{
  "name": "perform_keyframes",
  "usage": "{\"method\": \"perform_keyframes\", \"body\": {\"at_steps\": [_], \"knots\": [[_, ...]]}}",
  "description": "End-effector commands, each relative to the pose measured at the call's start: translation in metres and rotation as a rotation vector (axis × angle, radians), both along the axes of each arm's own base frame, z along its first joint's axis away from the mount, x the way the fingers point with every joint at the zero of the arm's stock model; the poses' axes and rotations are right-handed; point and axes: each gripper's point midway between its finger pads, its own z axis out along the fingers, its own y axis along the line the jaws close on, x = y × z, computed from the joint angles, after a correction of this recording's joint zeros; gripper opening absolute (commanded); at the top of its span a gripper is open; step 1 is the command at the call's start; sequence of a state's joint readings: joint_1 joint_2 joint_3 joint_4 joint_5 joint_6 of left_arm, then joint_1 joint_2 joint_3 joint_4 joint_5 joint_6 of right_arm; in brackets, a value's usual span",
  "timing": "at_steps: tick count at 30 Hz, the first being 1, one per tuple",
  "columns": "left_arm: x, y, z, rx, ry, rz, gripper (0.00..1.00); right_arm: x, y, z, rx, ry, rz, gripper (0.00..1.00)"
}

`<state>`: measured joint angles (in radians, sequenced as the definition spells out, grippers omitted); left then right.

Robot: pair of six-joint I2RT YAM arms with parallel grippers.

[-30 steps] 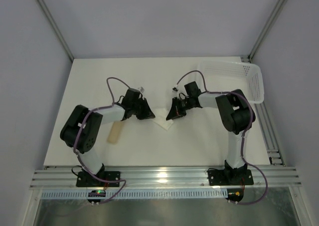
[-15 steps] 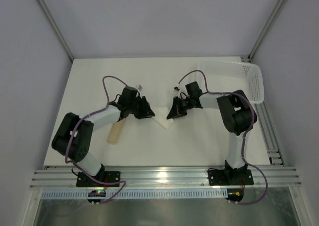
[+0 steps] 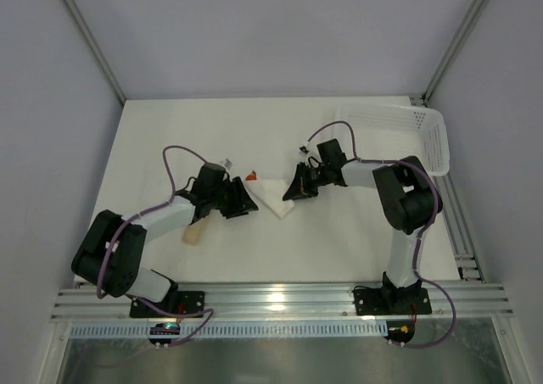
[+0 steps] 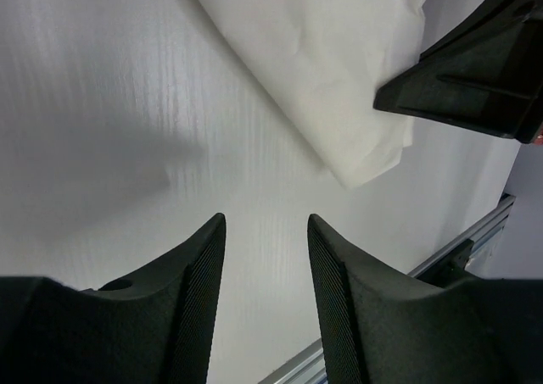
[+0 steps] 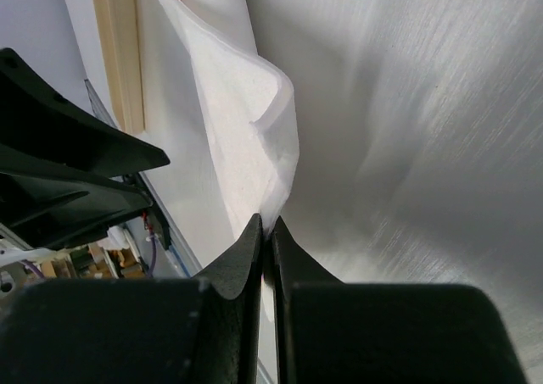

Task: Place the utensils on the paper napkin and roll it up
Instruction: Pick up the utensils from the center of the board.

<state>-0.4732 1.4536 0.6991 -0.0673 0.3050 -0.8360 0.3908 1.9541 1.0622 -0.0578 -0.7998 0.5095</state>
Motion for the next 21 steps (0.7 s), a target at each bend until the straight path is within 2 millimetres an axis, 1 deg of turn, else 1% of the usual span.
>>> {"method": "perform_keyframes", "body": {"at_steps": [1,2,4,8,9,10,14,15,17,18,19,21], "knots": [[0.009,-0.003,0.009,-0.043,-0.089,0.019,0.47,0.004,0.01,0.04,0.081,-0.036,-0.021,0.03],[0.012,-0.006,0.012,-0.066,-0.107,0.026,0.57,0.003,0.01,0.042,0.086,-0.028,-0.024,0.04],[0.014,-0.006,0.01,-0.085,-0.125,0.044,0.7,0.004,0.012,0.047,0.103,-0.024,-0.03,0.04],[0.02,-0.008,0.013,-0.14,-0.188,0.087,0.69,0.005,0.014,0.05,0.12,-0.013,-0.047,0.04],[0.02,-0.008,0.014,-0.154,-0.196,0.091,0.69,0.003,0.015,0.052,0.124,-0.013,-0.046,0.04],[0.021,-0.009,0.011,-0.161,-0.194,0.096,0.68,0.002,0.015,0.051,0.123,-0.009,-0.049,0.04],[0.029,-0.013,0.016,-0.23,-0.231,0.135,0.69,-0.006,0.02,0.051,0.117,-0.002,-0.045,0.04],[0.032,-0.015,0.021,-0.26,-0.248,0.15,0.69,-0.007,0.02,0.051,0.117,-0.002,-0.046,0.04],[0.035,-0.017,0.021,-0.276,-0.252,0.162,0.69,-0.011,0.022,0.05,0.123,0.001,-0.045,0.04],[0.039,-0.019,0.028,-0.307,-0.271,0.167,0.69,-0.013,0.023,0.053,0.13,0.004,-0.047,0.04],[0.039,-0.021,0.025,-0.312,-0.262,0.171,0.69,-0.013,0.024,0.053,0.132,0.003,-0.047,0.04],[0.043,-0.023,0.027,-0.326,-0.253,0.18,0.68,-0.016,0.026,0.053,0.138,0.014,-0.051,0.04]]}}
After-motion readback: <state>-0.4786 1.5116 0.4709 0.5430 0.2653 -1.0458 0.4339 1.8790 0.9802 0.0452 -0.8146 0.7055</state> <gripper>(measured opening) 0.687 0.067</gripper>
